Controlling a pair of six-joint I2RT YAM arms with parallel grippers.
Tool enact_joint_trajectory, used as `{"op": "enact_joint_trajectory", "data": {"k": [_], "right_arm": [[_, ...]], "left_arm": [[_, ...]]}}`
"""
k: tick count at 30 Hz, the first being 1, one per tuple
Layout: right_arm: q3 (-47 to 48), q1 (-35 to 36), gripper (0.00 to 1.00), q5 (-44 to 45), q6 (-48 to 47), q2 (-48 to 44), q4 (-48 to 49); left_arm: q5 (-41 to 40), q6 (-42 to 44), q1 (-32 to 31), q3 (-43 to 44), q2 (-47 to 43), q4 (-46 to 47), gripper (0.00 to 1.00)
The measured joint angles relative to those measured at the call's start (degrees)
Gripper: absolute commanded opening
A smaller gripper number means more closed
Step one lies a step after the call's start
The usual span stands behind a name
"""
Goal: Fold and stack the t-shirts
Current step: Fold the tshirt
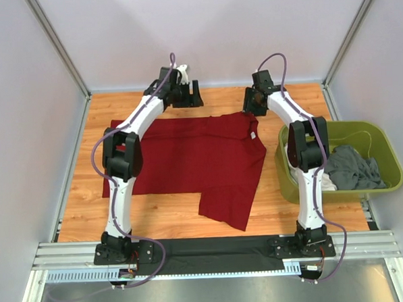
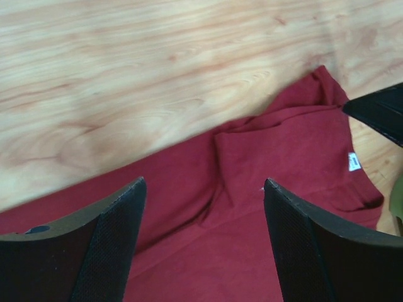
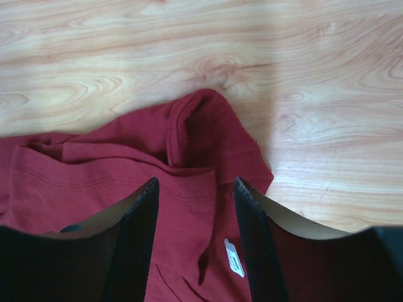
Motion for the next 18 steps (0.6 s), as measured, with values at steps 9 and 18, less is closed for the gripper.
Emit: {"op": "enact_joint_trajectory", "data": {"k": [9, 18], "right_arm": [[-1.2, -0.2, 0.38, -3.2, -0.8, 1.2, 1.0], [-1.2, -1.2, 0.19, -5.6, -0.8, 2.0, 1.3]], "left_arm": [[0.5, -0.5, -2.3, 0.5, 1.4, -0.1, 0.81], [0.9, -0.5, -1.9, 0.5, 1.5, -0.4, 0.80]]}}
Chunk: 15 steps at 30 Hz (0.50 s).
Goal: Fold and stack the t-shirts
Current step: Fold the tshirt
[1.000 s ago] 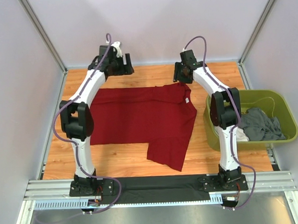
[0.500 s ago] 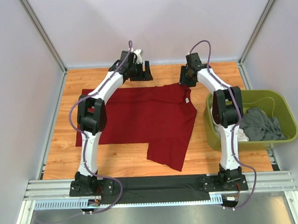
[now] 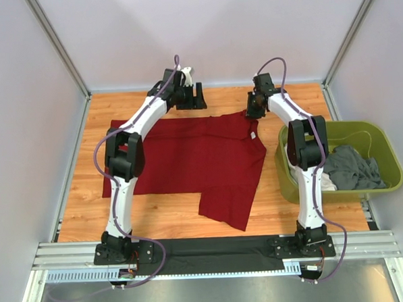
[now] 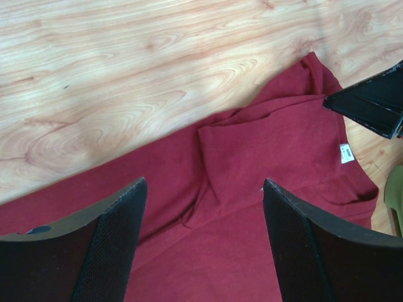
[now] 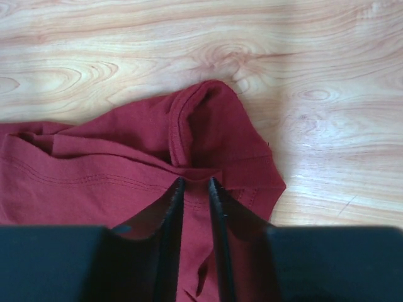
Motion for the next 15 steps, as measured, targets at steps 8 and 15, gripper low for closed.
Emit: {"op": "enact_joint_trajectory", "data": {"k": [8, 15], "right_arm": [[-0.4, 0.0, 0.00, -0.2, -0.1, 0.0, 0.1], [-3.0, 0.0, 0.00, -1.1, -0.3, -1.7, 0.8]], "left_arm": [[1.5, -0.1, -0.1, 1.9, 1.9, 0.0, 0.79], [1.7, -0.3, -1.2, 3.1, 4.2, -0.1, 0.79]]}}
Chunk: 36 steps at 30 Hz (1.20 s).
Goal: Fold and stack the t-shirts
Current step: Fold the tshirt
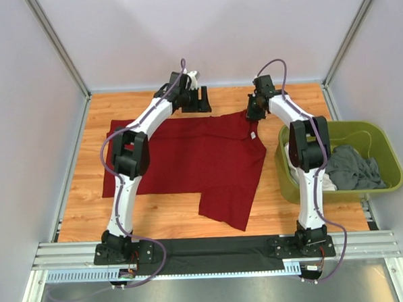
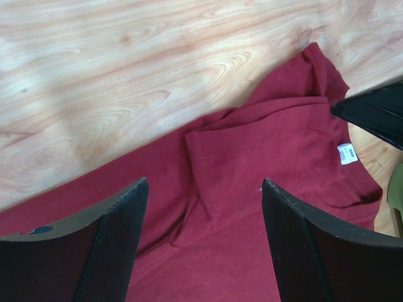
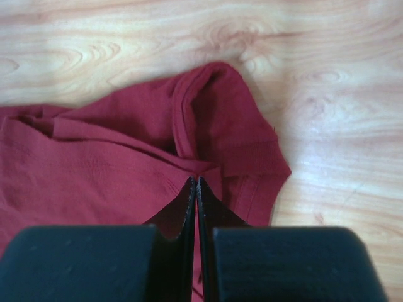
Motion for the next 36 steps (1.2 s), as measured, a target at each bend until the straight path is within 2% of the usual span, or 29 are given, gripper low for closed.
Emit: {"op": "enact_joint_trajectory", "data": {"k": [12, 36], "right_arm": [[-8.2, 0.6, 0.00, -1.1, -1.0, -8.4, 2.2], [-24.1, 2.7, 0.00, -3.8, -7.1, -19.7, 0.7]], "left_arm": [[-4.8, -3.6, -1.2, -1.1, 1.0, -0.8, 0.79], [6.6, -8.6, -1.0, -2.6, 1.5, 7.1, 0.79]]}}
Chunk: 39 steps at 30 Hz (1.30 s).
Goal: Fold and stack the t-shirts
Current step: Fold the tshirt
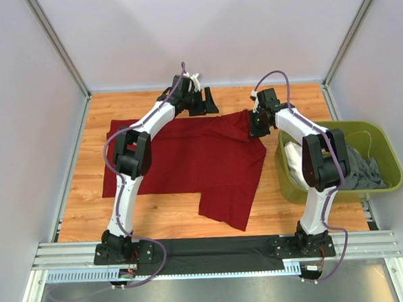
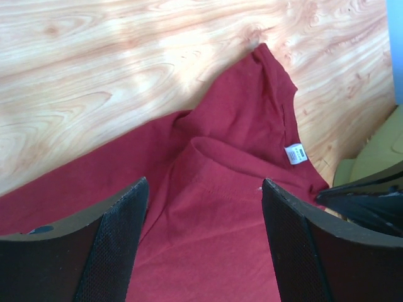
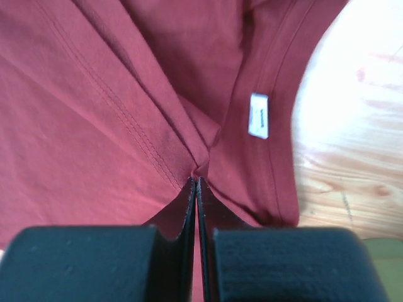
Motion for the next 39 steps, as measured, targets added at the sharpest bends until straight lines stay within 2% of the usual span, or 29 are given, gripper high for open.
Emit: {"op": "enact_joint_trajectory", "data": {"k": [13, 23, 31, 34, 35, 39], "right_arm": [[-2.9, 4.0, 0.00, -0.8, -3.6, -0.3, -2.8], [-7.6, 4.2, 0.00, 0.4, -4.5, -5.2, -3.4], [-11.1, 5.3, 0.00, 0.2, -4.4, -5.7, -3.3], [-11.8, 5.9, 0.10, 0.2, -4.0, -5.7, -3.3], [-11.9, 6.1, 0.19, 0.2, -3.8, -5.7, -3.5], [-11.7, 6.3, 0.35, 0.3, -3.1, -5.7, -4.3]], "left_arm": [[1.5, 0.1, -1.5, -0.1, 1.9, 0.4, 0.79], [1.8, 2.4, -3.2, -0.2, 1.9, 0.2, 0.78], [0.6, 5.8, -4.6, -5.3, 1.5, -0.7, 0.77], [0.2, 6.8, -5.3, -6.9, 0.6, -0.5, 0.76], [0.1, 7.0, -5.5, -7.4, 0.2, -0.7, 0.76], [-0.2, 7.7, -6.2, -8.7, -0.8, -1.3, 0.76]]}}
